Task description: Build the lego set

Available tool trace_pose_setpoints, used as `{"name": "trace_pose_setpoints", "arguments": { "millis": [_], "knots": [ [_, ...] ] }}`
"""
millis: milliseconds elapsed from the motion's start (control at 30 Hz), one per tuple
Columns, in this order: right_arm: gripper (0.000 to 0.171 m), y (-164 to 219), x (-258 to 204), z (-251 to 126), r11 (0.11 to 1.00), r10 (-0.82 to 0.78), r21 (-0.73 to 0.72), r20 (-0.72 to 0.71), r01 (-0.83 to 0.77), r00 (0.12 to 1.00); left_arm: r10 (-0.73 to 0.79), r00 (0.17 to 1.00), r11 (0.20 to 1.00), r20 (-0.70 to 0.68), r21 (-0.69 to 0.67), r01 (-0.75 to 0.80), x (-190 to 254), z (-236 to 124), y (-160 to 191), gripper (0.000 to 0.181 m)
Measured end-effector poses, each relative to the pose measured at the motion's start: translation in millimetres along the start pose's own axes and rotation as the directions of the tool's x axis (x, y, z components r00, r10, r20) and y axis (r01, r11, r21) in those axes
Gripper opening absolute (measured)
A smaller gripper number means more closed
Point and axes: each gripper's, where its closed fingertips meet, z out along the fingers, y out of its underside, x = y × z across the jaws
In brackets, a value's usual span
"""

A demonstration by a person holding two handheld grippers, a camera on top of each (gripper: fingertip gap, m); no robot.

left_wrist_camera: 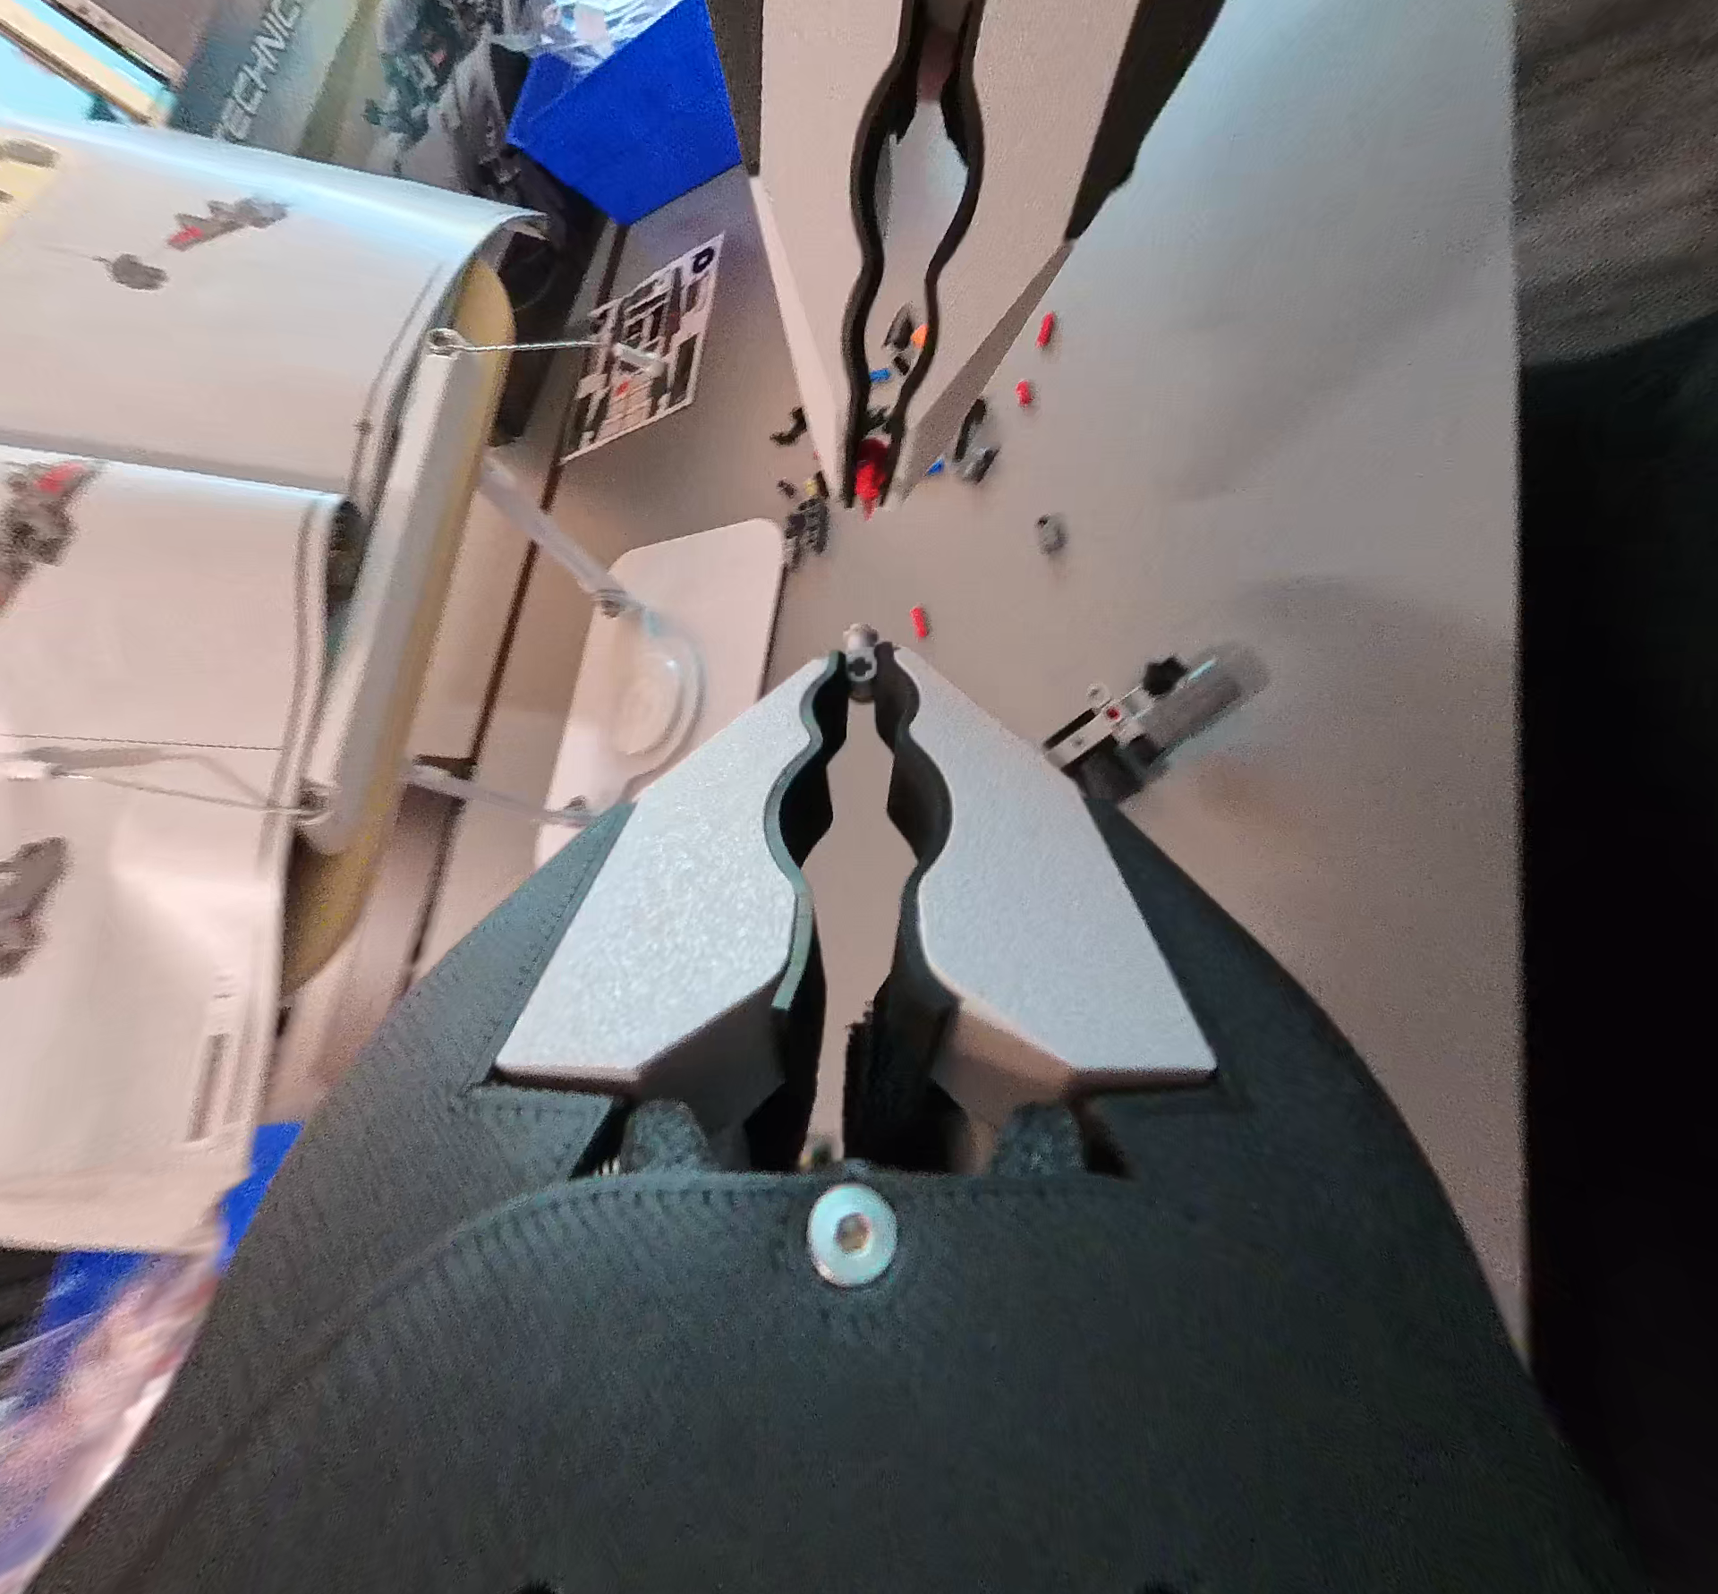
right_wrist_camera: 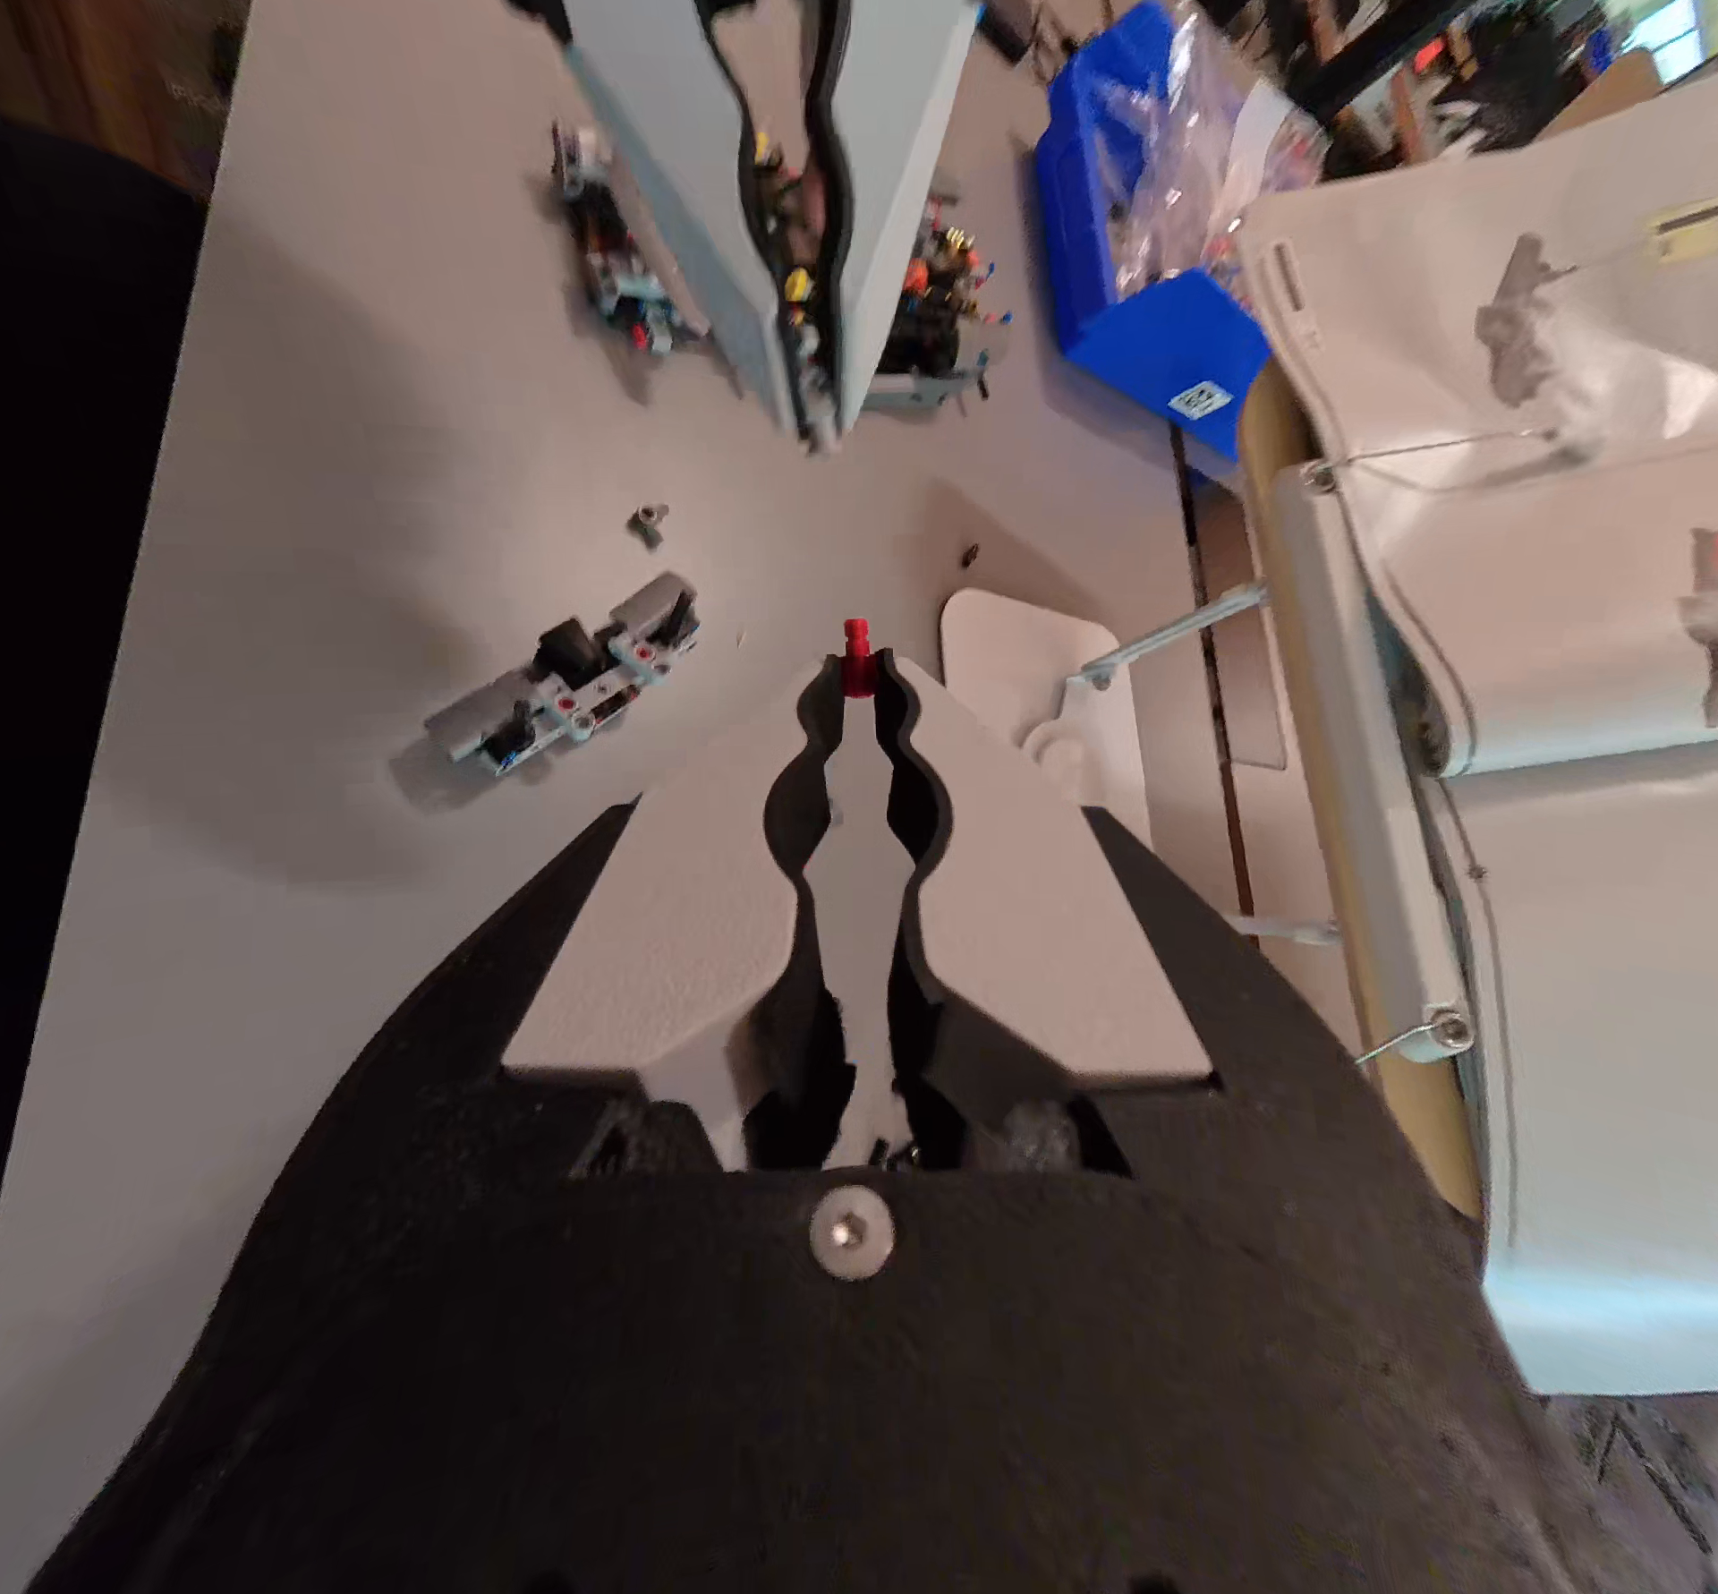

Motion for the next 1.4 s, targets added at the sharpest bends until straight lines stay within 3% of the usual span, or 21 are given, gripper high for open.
{"name": "trace_pose_setpoints", "arguments": {
  "millis": [133,300,533,700,1400],
  "knots": [
    [0.004,-13,14,-11,0.996,-0.051,0.065,-0.13,0.06,0.99,-0.258,0.962,0.951,-0.093,0.152,0.27,-8,-2,-16,0.005],
    [0.004,-21,20,-13,0.987,-0.135,0.057,-0.243,0.153,0.961,-0.435,0.869,0.852,-0.236,0.205,0.483,-9,1,-25,0.005],
    [0.004,-21,21,-12,0.961,-0.264,-0.012,-0.331,0.275,0.906,-0.616,0.633,0.633,-0.47,0.183,0.752,-6,4,-34,0.005],
    [0.004,-20,18,-10,0.941,-0.329,-0.049,-0.36,0.334,0.873,-0.648,0.553,0.57,-0.523,0.149,0.808,-4,8,-36,0.004],
    [0.004,-19,16,-9,0.911,-0.409,-0.11,-0.36,0.397,0.839,-0.687,0.463,0.512,-0.56,0.077,0.855,-2,11,-36,0.004]
  ]
}}
